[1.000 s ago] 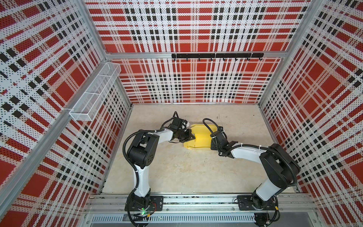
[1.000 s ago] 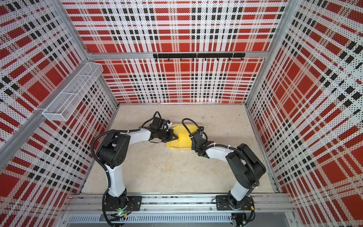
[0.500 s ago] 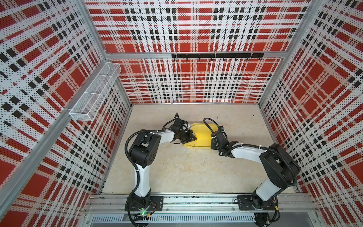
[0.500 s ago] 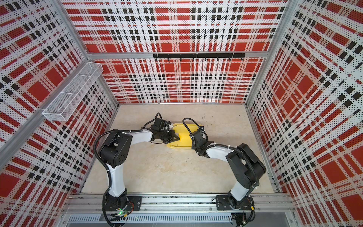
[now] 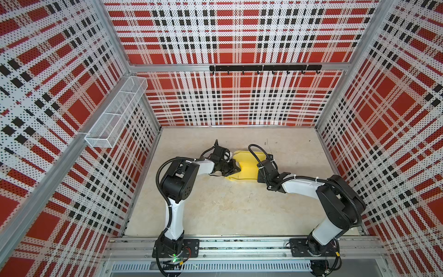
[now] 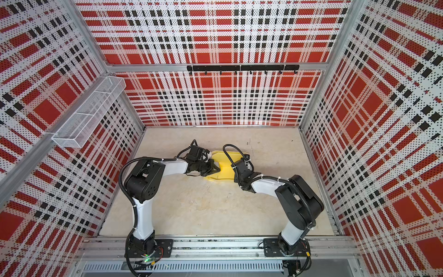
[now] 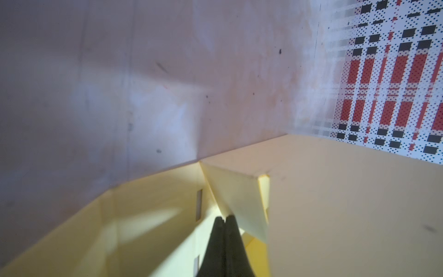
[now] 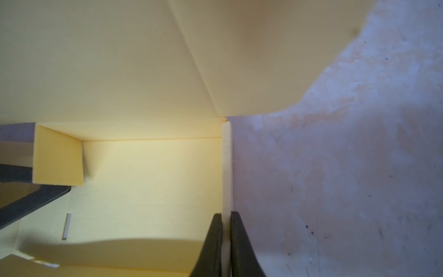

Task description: Fold the paper box

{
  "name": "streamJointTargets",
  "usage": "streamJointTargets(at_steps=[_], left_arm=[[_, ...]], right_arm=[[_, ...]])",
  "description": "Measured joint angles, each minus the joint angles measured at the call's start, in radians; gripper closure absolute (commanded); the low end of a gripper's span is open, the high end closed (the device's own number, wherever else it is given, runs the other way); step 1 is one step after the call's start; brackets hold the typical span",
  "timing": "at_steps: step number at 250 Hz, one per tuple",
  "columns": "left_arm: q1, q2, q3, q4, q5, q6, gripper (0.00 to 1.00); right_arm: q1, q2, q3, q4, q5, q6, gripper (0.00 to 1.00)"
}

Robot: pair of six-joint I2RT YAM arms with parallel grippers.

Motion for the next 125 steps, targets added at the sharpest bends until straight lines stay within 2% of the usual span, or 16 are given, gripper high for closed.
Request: streamJointTargets(at_steps=[83, 125], left_arm=[[0.002, -0.017, 0.0, -0.028, -0.025, 0.029, 1.0], [0.002, -0.145, -0.055, -0.04, -0.066, 0.067, 1.0]], right_arm=[[-0.005, 0.0, 0.005, -0.024, 0.006, 0.014, 0.89], [-0.016, -0.004, 0.006, -0.037, 0.005, 0.023, 0.89]])
